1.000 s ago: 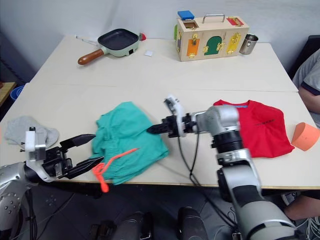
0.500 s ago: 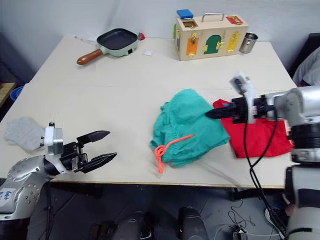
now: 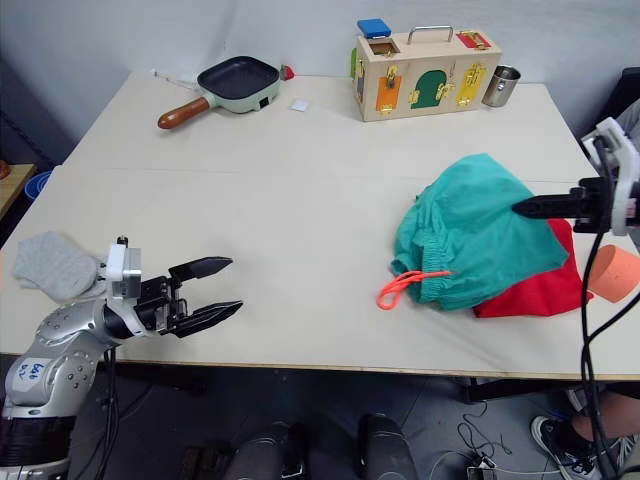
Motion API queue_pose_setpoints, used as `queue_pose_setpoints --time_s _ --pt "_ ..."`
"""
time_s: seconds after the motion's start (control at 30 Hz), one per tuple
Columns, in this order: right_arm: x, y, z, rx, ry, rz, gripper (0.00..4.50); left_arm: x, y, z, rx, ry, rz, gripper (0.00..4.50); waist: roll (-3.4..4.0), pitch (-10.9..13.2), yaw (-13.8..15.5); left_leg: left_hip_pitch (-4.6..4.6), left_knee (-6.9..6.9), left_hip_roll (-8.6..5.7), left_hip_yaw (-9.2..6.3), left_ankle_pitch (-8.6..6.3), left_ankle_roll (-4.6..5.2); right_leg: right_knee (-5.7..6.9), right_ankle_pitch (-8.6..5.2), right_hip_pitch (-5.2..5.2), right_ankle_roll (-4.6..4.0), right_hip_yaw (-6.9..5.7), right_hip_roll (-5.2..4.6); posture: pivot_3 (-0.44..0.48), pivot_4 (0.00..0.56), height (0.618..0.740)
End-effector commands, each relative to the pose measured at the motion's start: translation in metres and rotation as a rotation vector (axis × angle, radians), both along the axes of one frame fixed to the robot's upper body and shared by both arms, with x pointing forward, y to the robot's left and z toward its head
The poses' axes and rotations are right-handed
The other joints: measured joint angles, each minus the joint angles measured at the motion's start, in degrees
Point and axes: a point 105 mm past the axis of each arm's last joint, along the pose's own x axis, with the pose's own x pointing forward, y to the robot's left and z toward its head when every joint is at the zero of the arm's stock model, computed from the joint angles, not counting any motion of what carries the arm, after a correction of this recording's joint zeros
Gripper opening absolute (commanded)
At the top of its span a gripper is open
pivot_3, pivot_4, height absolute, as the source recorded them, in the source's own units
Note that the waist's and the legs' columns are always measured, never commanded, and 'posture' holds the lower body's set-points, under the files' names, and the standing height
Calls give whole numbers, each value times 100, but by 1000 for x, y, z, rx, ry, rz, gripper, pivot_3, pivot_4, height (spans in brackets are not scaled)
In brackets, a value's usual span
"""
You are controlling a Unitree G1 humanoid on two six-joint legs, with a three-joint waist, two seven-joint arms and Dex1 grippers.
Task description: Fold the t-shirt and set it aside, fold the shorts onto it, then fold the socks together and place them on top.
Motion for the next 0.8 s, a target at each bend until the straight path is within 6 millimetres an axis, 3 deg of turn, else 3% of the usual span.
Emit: queue_pose_setpoints --time_s 0.03,0.23,0.5,0.57,0.67,0.8 --pt "-5 -28 9 -66 -37 -91 29 0 1 5 4 -28 -7 4500 5 2 -2 0 0 0 3 0 0 -1 0 0 0 0 0 0 150 740" --pt "-8 -59 -23 -177 36 -199 29 -1 2 5 4 -30 1 4500 16 8 -4 0 7 2 6 2 -2 3 0 0 0 0 3 0 150 740" --pt "17 -69 -56 -233 -106 -328 29 0 -1 2 0 -29 2 4500 19 9 -1 2 23 3 8 7 -1 10 4 11 7 0 6 0 150 740" --pt "12 -67 -59 -226 -74 -289 29 1 1 4 3 -30 6 4500 31 13 -1 2 24 3 10 10 -1 13 4 10 8 2 7 0 150 740" --pt "4 -67 -48 -217 -79 -232 648 2 7 4 8 -19 22 4500 53 12 -1 3 24 3 12 12 0 14 4 9 8 4 10 0 150 740" --pt "-1 -86 -22 -417 -261 -227 2026 2 14 -1 36 -12 35 4500 57 14 16 4 26 3 12 13 1 16 4 9 8 4 10 0 150 740"
